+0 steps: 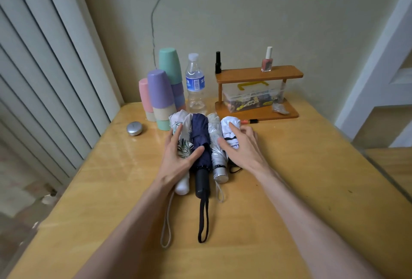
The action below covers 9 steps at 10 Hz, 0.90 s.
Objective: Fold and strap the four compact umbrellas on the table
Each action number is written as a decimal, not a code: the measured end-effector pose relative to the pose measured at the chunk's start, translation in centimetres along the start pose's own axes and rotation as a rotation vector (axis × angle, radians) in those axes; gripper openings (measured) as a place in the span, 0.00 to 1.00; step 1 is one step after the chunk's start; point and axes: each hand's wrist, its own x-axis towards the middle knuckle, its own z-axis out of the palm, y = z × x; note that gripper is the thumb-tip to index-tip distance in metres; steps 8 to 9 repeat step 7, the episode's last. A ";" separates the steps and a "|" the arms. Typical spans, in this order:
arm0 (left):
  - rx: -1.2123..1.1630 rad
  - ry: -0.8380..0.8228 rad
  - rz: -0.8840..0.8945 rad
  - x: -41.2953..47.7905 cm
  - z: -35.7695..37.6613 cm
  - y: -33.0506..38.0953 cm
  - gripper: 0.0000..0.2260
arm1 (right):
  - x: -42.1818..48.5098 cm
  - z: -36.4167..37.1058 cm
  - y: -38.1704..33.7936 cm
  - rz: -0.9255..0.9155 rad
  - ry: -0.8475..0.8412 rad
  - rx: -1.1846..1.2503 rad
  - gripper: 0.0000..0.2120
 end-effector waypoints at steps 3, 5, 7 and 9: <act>0.026 -0.045 -0.018 0.3 0.7 -0.2 0.44 | 0.2 0.3 0.4 0.013 0.086 -0.046 0.26; 0.063 -0.068 0.009 0.8 -0.8 -0.5 0.37 | 0.1 -0.1 0.1 0.026 0.104 -0.121 0.25; 0.129 -0.036 0.056 0.8 -2.6 0.5 0.28 | 0.0 0.6 -0.8 -0.074 0.235 -0.155 0.15; 0.129 -0.036 0.056 0.8 -2.6 0.5 0.28 | 0.0 0.6 -0.8 -0.074 0.235 -0.155 0.15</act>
